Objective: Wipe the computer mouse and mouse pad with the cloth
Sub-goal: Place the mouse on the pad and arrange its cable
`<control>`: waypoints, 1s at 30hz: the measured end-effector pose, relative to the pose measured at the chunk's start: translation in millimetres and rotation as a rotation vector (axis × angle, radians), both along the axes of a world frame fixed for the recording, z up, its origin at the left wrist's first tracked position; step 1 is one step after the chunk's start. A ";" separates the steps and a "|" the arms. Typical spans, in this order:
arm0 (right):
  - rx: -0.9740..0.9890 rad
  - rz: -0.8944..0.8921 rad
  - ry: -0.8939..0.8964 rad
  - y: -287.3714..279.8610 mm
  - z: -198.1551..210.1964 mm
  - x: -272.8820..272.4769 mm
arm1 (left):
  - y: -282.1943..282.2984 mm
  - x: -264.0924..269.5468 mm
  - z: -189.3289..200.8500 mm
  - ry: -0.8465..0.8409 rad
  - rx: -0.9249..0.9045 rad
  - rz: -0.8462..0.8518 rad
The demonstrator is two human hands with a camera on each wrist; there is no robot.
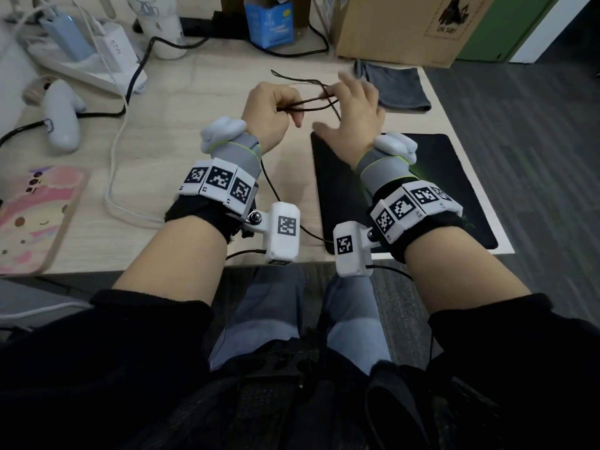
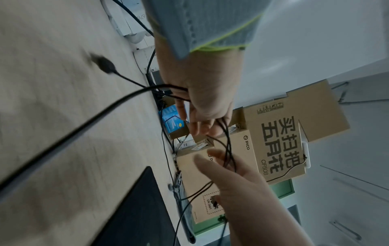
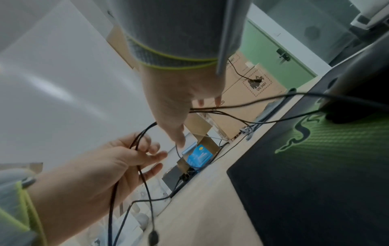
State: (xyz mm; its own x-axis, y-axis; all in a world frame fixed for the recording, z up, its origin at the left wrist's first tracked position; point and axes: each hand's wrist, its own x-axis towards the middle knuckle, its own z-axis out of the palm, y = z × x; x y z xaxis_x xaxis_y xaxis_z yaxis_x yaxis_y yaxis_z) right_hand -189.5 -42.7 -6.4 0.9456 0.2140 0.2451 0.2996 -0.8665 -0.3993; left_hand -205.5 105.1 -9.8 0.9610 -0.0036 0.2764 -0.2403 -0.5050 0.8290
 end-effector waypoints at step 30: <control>0.828 -0.708 0.078 -127.8 3.5 -0.4 | -72.9 28.8 12.9 0.214 -0.297 -0.081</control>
